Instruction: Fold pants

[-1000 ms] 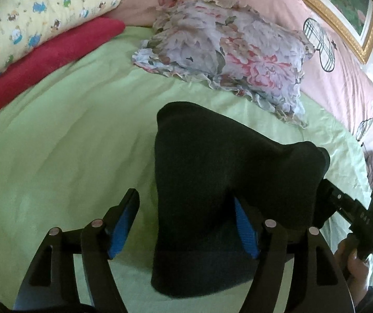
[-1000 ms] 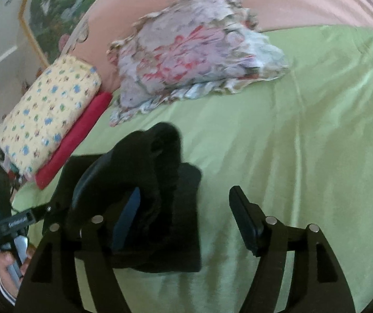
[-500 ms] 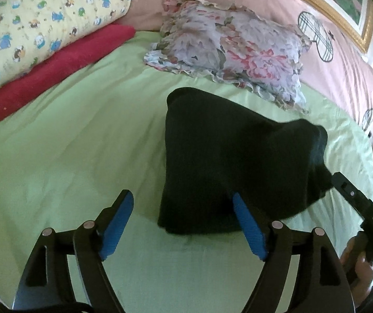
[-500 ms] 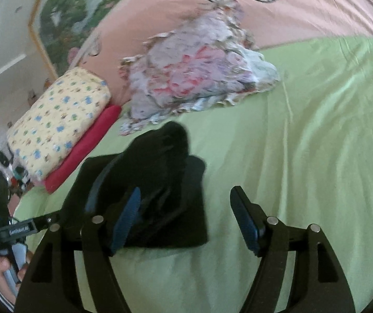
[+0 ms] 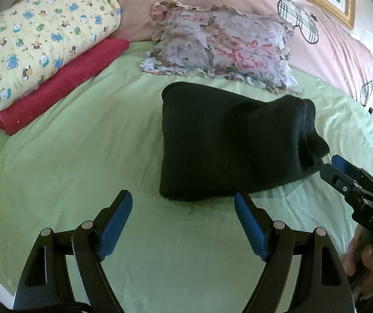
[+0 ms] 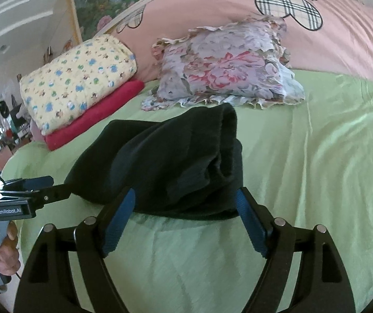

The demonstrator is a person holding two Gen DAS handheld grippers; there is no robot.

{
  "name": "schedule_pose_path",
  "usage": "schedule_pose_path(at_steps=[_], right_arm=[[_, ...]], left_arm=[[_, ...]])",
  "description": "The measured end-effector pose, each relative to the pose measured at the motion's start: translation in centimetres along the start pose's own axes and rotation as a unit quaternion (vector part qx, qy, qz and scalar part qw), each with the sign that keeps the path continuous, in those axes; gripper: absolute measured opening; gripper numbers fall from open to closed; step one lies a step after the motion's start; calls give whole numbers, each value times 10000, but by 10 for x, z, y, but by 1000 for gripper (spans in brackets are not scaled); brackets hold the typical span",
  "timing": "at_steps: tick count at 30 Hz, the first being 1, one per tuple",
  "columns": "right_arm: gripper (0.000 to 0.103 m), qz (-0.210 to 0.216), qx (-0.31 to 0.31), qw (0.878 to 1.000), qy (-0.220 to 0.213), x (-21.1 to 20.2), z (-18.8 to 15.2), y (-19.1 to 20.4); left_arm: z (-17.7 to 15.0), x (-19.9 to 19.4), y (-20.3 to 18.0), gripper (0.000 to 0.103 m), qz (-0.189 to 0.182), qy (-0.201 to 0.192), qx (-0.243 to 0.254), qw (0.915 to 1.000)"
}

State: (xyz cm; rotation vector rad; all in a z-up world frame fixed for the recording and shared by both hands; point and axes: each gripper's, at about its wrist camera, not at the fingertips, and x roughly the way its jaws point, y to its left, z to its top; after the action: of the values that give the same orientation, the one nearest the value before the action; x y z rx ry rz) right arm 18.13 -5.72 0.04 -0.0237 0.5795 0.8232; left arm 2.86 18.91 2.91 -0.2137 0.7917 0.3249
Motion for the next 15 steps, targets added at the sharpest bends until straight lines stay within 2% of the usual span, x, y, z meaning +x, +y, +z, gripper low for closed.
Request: schedule_pose_path(at_steps=[6,10,15], right_arm=[[81,-5,-191,9998,39,-3,-3,11],[87,3,-321,9995,25,-5,-4,17],[89,-49,-536,9986,-2,-6,-7,26]], left_arm=[[-4,0,4,82,66,-15,141,9999],[-5,0,8,82,38,-8,158,9999],[-5,2,12,84,69,-56,163,9998]])
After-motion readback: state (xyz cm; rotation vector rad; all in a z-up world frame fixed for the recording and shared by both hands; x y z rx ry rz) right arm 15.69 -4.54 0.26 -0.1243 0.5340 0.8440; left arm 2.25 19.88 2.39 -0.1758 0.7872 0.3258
